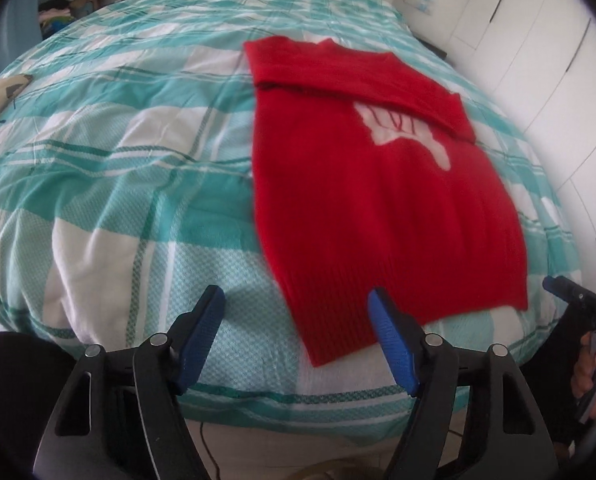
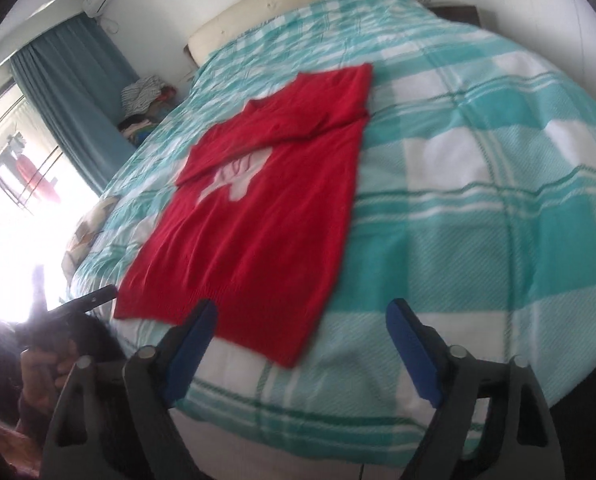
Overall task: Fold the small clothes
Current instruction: 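Close both grippers on the sweater hem, then lift the hem with both grippers and fold it onto the collar, then open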
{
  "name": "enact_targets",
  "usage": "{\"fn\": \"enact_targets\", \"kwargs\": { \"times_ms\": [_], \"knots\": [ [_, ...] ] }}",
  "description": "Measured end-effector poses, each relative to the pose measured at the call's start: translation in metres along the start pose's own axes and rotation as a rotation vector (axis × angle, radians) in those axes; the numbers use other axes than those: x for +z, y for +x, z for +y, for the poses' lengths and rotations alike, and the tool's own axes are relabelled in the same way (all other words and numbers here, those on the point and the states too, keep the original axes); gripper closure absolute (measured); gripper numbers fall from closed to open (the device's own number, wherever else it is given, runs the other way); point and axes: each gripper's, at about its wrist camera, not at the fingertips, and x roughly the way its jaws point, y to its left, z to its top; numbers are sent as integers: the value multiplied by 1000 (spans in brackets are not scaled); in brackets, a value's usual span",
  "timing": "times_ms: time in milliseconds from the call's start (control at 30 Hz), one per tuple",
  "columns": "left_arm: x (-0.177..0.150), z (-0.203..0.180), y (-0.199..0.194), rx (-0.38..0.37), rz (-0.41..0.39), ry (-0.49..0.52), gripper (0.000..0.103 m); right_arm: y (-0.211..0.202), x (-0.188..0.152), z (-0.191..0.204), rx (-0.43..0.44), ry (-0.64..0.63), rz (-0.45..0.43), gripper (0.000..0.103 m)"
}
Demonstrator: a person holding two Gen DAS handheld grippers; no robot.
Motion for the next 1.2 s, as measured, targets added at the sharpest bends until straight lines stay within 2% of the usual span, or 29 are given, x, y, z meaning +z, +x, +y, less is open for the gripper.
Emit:
{"fn": "enact_targets", "kwargs": {
  "times_ms": [33, 167, 200, 233, 267, 300, 333, 367, 400, 433, 600, 700, 767, 833, 933, 1033, 1133, 1200],
  "knots": [
    [-2, 1, 3, 4, 8, -2, 30, 8, -3, -1, -2, 1, 14, 33],
    [-7, 3, 5, 1, 2, -26, 38, 33, -10, -3, -11, 13, 40, 39],
    [-8, 3, 4, 0, 0, -26, 44, 37, -11, -2, -3, 15, 39, 45],
    [-8, 3, 3, 1, -3, -27, 53, 40, -10, -1, 4, 13, 38, 52],
    [-8, 4, 3, -2, -4, -31, 57, 43, -10, 0, -1, 8, 41, 66],
    [-9, 5, 2, -10, -3, -34, 66, 46, -10, -2, -15, 5, 53, 76],
    [-9, 7, 2, -21, 0, -36, 78, 48, -9, -4, -17, 9, 73, 97],
    [-9, 7, 2, -34, 5, -39, 83, 48, -10, -6, -9, 18, 82, 98],
    [-9, 8, 1, -55, 9, -43, 94, 47, -10, -6, -7, 17, 85, 98],
    [-9, 8, 0, -61, 6, -47, 97, 44, -9, -4, -17, 3, 86, 99],
    [-8, 12, -14, -80, -38, -57, 100, 17, -5, 1, -57, -8, 14, 99],
    [-9, 16, -10, -69, -22, -49, 101, 5, -4, -5, -101, 10, -14, 99],
    [-9, 16, -5, -66, -6, -43, 101, 7, -2, -10, -90, 30, 3, 99],
    [-3, 18, -9, -95, -9, -62, 101, 7, 1, -11, -65, 51, 4, 99],
    [27, 23, -27, -163, -62, -95, 101, -1, 20, -11, -9, 78, -37, 99],
    [77, 26, -36, -208, -133, -108, 101, -6, 59, -8, 30, 68, -90, 99],
    [135, 26, -23, -214, -175, -109, 101, -1, 111, -8, 54, 62, -143, 99],
    [172, 26, -2, -206, -172, -119, 101, 11, 148, -10, 55, 63, -165, 99]
  ]
}}
